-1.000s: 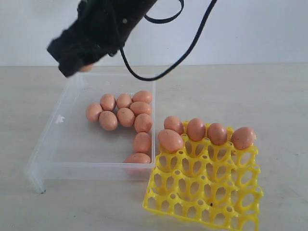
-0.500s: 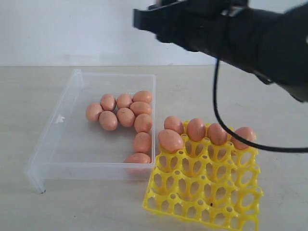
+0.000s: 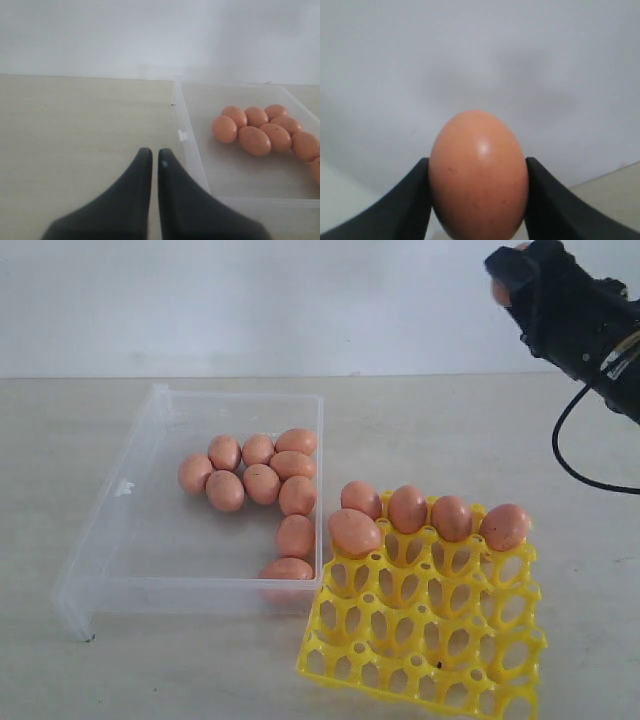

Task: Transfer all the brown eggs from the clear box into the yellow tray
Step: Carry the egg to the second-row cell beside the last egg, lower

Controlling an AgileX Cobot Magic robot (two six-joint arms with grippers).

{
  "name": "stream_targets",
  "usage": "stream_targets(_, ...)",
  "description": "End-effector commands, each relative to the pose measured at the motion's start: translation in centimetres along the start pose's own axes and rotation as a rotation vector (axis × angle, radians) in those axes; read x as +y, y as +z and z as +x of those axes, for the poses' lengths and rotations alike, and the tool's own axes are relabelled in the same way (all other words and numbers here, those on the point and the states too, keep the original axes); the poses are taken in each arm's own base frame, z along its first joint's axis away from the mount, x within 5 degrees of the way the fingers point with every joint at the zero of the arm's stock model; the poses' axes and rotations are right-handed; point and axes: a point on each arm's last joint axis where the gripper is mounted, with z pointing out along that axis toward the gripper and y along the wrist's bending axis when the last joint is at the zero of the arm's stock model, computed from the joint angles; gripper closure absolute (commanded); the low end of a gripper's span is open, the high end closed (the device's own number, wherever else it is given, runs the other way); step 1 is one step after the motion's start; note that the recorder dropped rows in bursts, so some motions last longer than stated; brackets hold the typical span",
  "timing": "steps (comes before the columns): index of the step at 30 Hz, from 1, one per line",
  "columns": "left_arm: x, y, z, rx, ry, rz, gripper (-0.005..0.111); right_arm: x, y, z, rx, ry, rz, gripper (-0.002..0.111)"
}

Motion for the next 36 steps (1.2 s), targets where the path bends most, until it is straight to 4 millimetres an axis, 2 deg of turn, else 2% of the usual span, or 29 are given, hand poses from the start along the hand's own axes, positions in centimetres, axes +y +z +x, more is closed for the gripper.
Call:
stream_targets(1, 0.0, 0.0, 0.0, -0.006, -0.001, -0.002, 0.103, -2.4, 0.6, 1.3, 0.461, -0.054, -0.249, 0.108)
stream_targets(3, 0.0, 0.0, 0.0, -0.006, -0.001, -0.002, 0.103, -3.2, 0.6, 2.1, 0.585, -0.113, -0.268, 0.108)
stream_targets(7, 0.0, 0.0, 0.0, -0.006, -0.001, -0.002, 0.103, -3.7, -0.3, 3.7, 0.758, -0.194, -0.303, 0.108)
stream_targets(12, 0.0, 0.0, 0.0, -0.006, -0.001, -0.002, 0.103, -3.7, -0.8, 4.5, 0.849, -0.274, -0.344, 0.108)
stream_targets(14, 0.0, 0.0, 0.0, -0.006, -0.001, -0.002, 0.103, -3.9, -0.8, 5.5, 0.915, -0.333, -0.309, 0.108)
stream_targets(22, 0.0, 0.0, 0.0, -0.006, -0.001, -0.002, 0.103, -2.6, -0.6, 10.0, 1.114, -0.549, -0.340, 0.108)
stream_targets(27, 0.0, 0.0, 0.0, -0.006, -0.001, -0.002, 0.103, -2.9, -0.2, 10.5, 1.119, -0.608, -0.273, 0.108)
stream_targets(36, 0.0, 0.0, 0.0, -0.006, -0.001, -0.002, 0.103, -3.3, 0.0, 10.4, 1.115, -0.604, -0.202, 0.108)
